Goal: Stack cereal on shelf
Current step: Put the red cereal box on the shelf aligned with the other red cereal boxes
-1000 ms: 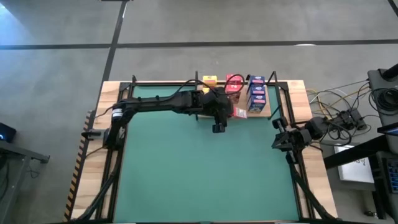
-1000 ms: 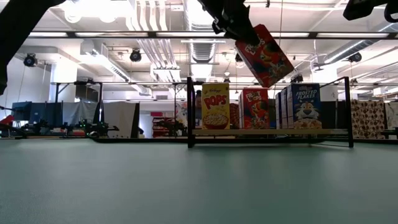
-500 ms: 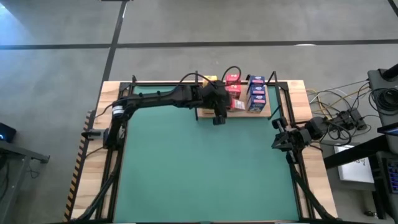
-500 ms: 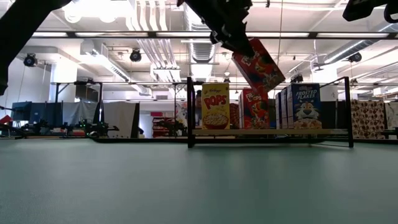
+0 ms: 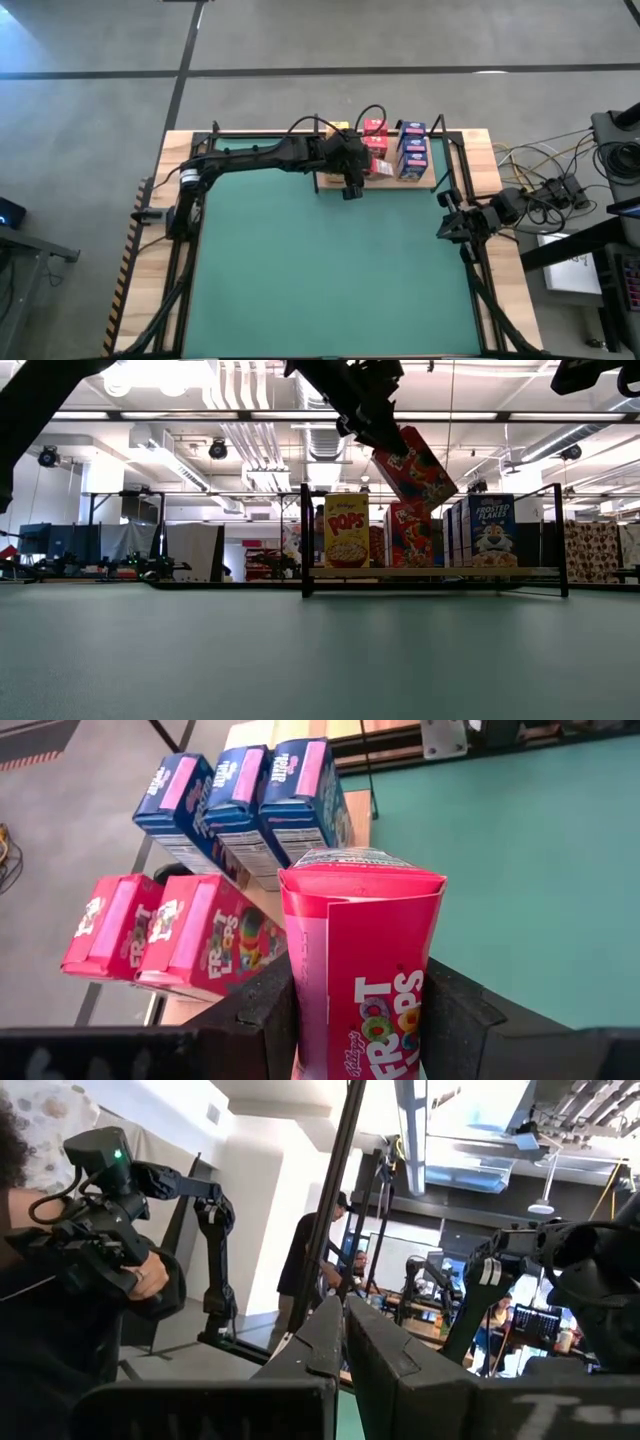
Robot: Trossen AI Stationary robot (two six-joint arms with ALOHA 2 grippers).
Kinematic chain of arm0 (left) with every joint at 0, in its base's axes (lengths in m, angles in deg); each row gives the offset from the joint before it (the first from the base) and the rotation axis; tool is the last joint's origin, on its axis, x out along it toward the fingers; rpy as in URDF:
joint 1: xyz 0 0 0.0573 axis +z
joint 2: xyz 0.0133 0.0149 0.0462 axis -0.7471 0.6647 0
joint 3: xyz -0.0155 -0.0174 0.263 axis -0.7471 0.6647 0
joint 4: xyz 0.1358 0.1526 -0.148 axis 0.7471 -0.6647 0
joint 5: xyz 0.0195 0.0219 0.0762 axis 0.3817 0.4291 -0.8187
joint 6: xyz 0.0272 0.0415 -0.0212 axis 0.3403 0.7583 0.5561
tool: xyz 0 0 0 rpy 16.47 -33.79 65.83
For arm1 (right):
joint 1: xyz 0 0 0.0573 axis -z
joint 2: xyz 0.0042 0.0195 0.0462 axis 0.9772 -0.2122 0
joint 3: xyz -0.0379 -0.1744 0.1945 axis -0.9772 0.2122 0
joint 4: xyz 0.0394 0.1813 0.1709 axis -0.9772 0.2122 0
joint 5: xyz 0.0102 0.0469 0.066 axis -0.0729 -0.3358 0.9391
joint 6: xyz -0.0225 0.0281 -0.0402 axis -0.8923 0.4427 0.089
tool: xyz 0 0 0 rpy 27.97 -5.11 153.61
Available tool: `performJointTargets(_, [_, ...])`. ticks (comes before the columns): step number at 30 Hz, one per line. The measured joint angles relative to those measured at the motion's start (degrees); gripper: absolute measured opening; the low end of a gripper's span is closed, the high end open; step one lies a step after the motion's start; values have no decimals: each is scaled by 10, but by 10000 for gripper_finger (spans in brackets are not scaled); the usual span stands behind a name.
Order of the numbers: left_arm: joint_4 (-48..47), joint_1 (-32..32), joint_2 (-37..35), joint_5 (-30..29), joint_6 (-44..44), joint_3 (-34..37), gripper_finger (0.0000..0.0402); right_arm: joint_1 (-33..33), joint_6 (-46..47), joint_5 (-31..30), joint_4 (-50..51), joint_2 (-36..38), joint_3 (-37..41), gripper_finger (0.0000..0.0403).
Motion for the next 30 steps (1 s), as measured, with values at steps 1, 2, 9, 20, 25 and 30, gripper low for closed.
performJointTargets(1, [0, 0, 0, 0, -2, 0, 142, 0, 0, 0, 0, 0, 0, 9])
performJointTargets(2, [0, 0, 0, 0, -3, 1, 142, 0, 1, -1, 0, 0, 0, 9])
performJointTargets(9, [6, 2, 0, 0, -6, 31, 142, 0, 2, -3, 0, 0, 0, 9])
performJointTargets(20, [17, 6, 0, -2, -9, 56, 142, 0, 7, -14, 4, 0, 0, 9])
performJointTargets(25, [47, 6, 0, -2, -9, 56, 142, 0, 6, -14, 4, 0, 0, 9])
performJointTargets(30, [33, 7, 0, -2, -4, 41, 142, 0, 6, -14, 4, 0, 0, 9])
